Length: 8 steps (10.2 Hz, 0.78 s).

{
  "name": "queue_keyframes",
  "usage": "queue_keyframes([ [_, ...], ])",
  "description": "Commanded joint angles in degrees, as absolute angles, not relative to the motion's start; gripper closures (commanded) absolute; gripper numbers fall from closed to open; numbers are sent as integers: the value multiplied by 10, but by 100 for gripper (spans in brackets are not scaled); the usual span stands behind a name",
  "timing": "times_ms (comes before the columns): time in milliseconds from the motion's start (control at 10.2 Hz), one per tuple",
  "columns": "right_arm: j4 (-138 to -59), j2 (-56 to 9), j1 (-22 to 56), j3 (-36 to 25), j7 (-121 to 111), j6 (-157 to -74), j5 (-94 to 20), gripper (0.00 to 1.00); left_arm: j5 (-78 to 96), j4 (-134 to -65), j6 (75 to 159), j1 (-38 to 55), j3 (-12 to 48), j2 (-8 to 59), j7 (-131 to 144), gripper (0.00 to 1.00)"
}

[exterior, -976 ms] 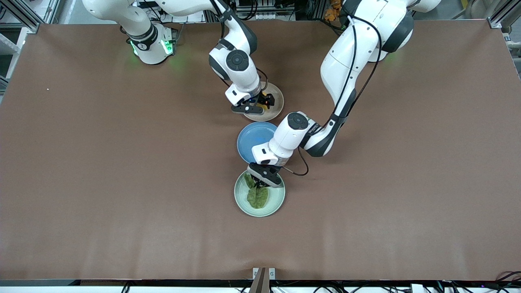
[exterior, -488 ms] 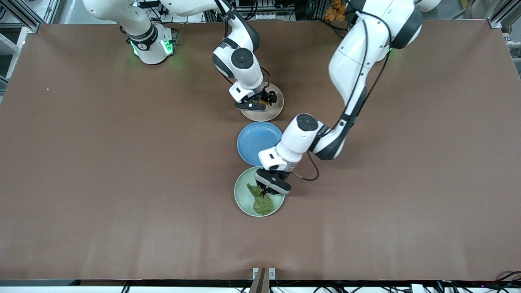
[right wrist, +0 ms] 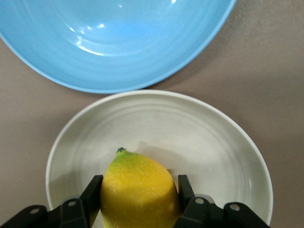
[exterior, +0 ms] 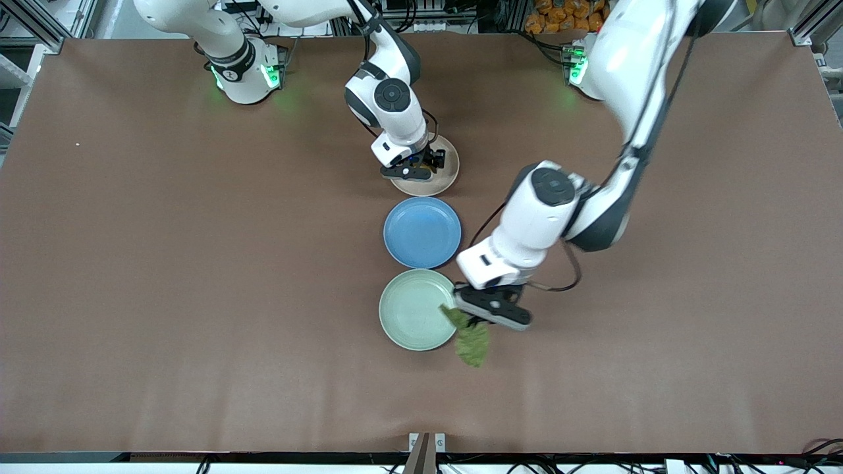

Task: Pick lemon and lettuce from plates
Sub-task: 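Lift the lettuce off its plate with the left gripper while the right lifts lemon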

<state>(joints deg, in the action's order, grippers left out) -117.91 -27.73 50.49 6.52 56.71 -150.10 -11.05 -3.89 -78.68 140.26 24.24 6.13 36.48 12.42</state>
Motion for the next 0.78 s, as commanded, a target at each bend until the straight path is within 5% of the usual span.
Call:
queue_keyframes([
  [0, -1144, -261, 495, 61, 565, -1441, -120, 100, -41, -814, 1258, 164, 72, 298, 107, 100],
  [390, -1027, -231, 381, 60, 524, -1245, -116, 100, -46, -818, 1052, 75, 69, 298, 54, 100],
  [683, -945, -231, 209, 60, 366, -1142, -115, 100, -49, -879, 1063, 26, 70, 328, 36, 100],
])
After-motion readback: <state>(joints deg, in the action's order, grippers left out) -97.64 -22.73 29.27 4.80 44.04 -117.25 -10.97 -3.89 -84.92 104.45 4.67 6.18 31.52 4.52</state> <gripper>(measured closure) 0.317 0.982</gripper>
